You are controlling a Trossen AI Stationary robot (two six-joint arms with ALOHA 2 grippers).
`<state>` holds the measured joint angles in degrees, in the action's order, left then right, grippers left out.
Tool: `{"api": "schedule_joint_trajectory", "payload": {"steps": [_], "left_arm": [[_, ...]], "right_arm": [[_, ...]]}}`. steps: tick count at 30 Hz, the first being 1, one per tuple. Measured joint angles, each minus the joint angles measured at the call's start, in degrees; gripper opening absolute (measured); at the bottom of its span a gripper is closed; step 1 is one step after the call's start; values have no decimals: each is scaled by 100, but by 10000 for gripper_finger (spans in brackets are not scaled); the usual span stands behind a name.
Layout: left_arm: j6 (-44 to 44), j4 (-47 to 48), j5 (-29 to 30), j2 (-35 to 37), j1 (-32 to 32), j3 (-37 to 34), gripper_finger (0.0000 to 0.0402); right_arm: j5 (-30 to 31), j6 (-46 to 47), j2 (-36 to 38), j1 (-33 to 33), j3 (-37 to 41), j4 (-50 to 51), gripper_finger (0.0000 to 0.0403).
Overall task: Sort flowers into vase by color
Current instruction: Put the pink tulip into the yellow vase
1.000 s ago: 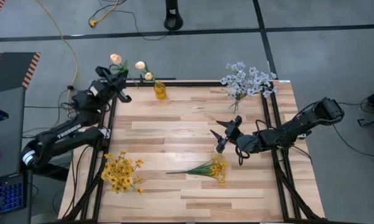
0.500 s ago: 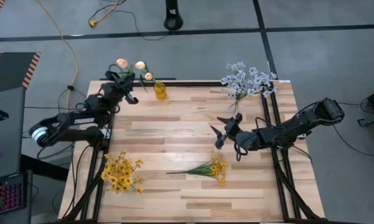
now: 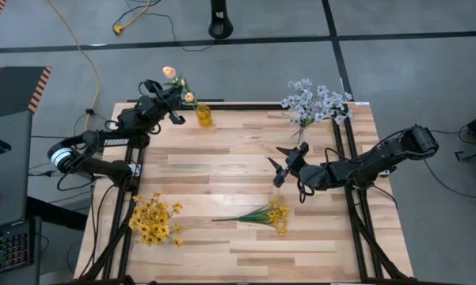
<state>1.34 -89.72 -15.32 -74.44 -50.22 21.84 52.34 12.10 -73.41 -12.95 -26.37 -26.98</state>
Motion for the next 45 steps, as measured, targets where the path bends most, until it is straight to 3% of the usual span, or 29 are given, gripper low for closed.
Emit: {"api": "schedule_joint_trajectory", "payload": {"steps": [14, 45], "left_arm": [[-46, 14, -204, -1008, -2, 711, 2], [397, 975, -220, -1101, -2, 882, 2]], "right_arm": [[-2, -2, 1, 0, 0, 1, 265], [-2, -4, 1, -2, -1, 3, 265]]}}
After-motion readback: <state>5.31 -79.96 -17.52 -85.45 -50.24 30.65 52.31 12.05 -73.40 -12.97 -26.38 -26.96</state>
